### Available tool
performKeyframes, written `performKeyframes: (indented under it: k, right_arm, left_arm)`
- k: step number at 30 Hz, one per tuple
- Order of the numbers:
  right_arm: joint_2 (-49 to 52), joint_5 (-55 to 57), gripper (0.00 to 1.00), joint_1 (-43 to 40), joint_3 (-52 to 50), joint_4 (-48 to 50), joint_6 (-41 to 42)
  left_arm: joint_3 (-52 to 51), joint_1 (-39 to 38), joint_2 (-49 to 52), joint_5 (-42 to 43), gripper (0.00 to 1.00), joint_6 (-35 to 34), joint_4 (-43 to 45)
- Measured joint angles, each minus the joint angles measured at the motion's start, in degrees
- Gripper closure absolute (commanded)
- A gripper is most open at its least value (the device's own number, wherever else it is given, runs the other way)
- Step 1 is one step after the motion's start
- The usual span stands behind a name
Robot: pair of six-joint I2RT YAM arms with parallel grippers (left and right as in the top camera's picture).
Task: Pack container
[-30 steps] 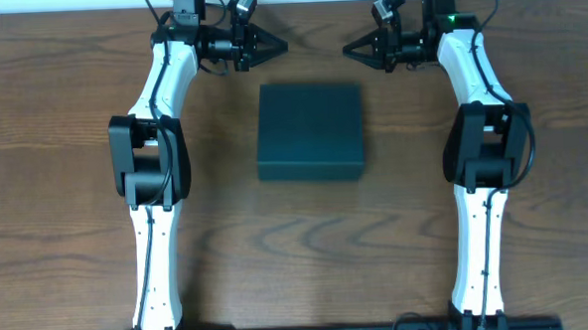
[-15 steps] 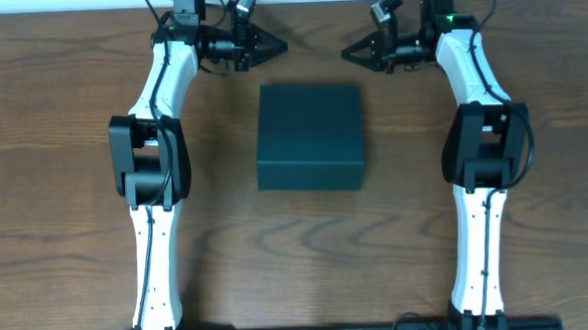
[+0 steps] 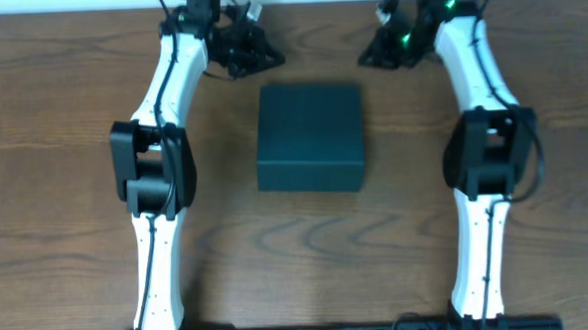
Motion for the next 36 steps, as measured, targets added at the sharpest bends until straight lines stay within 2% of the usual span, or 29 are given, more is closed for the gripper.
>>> performKeyframes:
  k: [7,12,15,20,24,30,32,36]
  right_arm:
    - [-14.3,6.6,0.99,-0.3,2.9,-15.1,-9.2]
    - [-15.7,8.1,0.98,-1.4,2.8,-27.4,-16.0]
    - [-15.9,8.3,0.98,-1.7,2.5,-30.8,-18.8]
    - [-19.3,8.3,0.98,-1.9,0.4,-30.7,-21.8]
    - [-29.2,8.0,0.98,-1.9,-9.5,-25.2,-23.6]
    - [-47.6,7.9,0.98,-1.9,-34.5,-11.3,-24.4]
    - [-54.6,7.1,0.98,-1.9,-46.3,-5.4,-24.7]
    - [-60.8,1.8,0.98,-1.6,-59.0,-1.3,-25.7]
  left_arm:
    - [1.2,-4.1,-9.6,-8.5,0.94,13.4,-10.2]
    - [1.3,-8.6,-8.9,-12.9,0.94,19.3,-17.1]
    - [1.2,-11.4,-8.4,-14.0,0.94,21.7,-19.5]
    - [1.2,-14.1,-8.4,-14.6,0.94,25.6,-25.8]
    - [1.0,-14.0,-8.4,-15.1,0.94,27.6,-29.3]
    - [-1.2,-14.3,-8.4,-15.3,0.94,30.3,-29.7]
    - [-2.8,-14.6,-8.4,-15.3,0.94,31.5,-28.8]
    - [-6.1,-14.7,-8.4,-15.3,0.94,33.0,-27.0]
